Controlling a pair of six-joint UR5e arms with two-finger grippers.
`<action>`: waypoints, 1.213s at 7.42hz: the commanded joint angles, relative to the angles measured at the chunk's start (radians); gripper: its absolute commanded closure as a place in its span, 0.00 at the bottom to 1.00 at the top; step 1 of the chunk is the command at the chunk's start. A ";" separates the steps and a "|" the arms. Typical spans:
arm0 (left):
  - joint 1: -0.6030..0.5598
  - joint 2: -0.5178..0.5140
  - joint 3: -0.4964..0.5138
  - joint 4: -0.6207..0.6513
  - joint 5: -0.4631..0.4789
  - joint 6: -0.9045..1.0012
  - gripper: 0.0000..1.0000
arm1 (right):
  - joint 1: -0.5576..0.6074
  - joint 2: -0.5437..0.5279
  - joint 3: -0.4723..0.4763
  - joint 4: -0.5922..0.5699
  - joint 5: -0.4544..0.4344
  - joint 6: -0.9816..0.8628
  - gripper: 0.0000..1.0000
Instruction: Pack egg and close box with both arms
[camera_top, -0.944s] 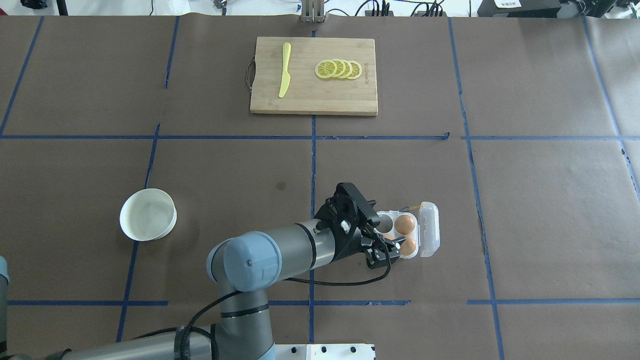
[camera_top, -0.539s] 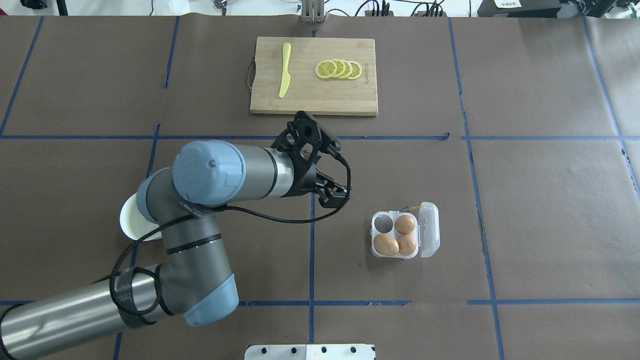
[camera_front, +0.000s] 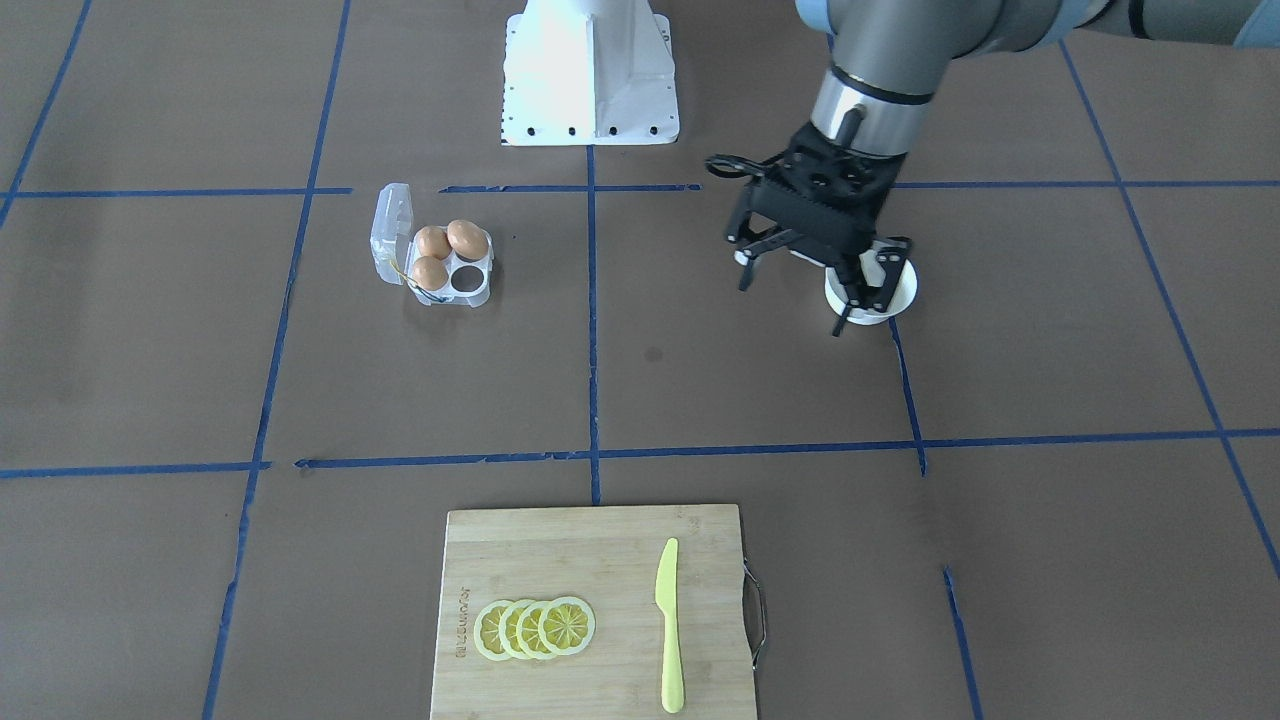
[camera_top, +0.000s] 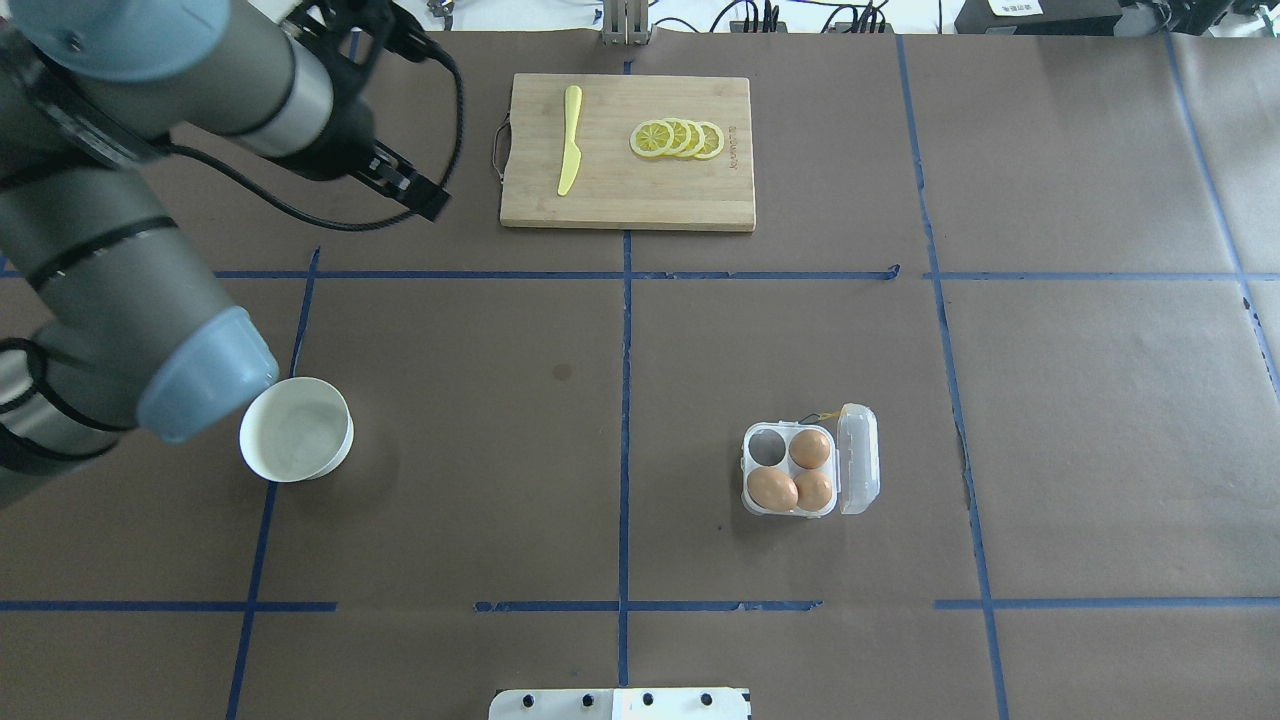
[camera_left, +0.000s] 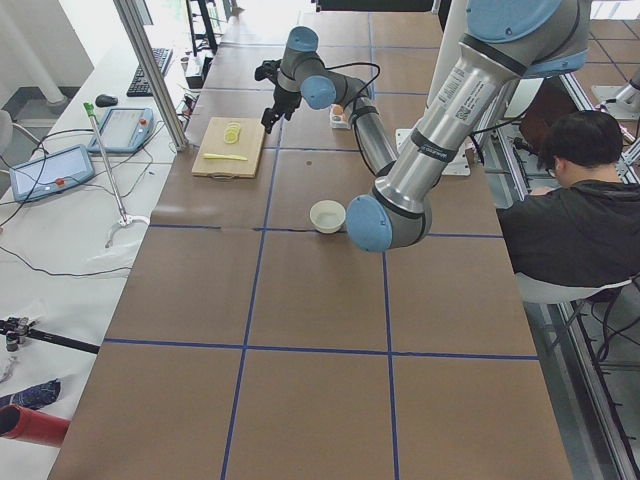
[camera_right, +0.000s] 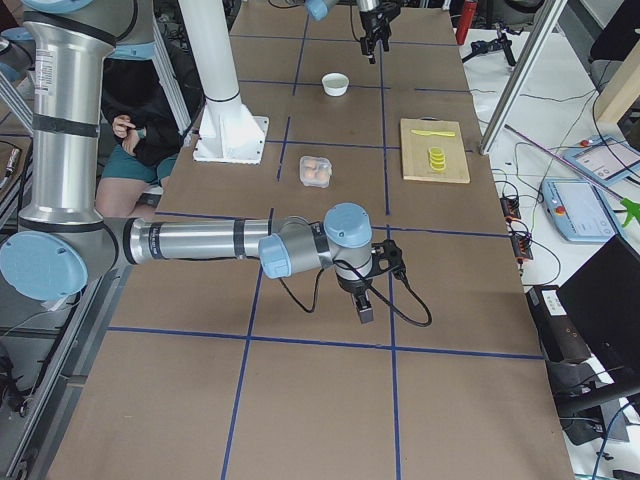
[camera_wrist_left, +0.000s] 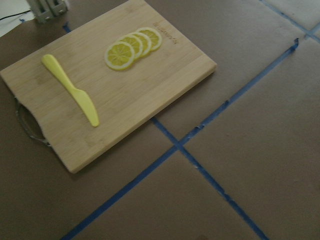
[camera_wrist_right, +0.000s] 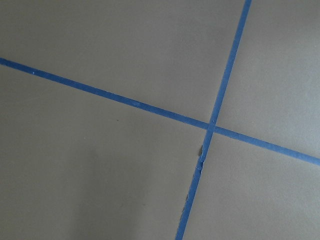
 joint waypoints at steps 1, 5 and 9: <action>-0.193 0.132 -0.023 0.098 -0.058 0.235 0.00 | 0.000 0.000 0.001 -0.001 0.001 0.000 0.00; -0.565 0.330 0.303 0.075 -0.064 0.298 0.00 | 0.000 0.000 0.003 -0.001 0.001 0.000 0.00; -0.621 0.503 0.275 0.069 -0.370 0.299 0.00 | 0.000 0.003 0.010 -0.001 0.003 0.000 0.00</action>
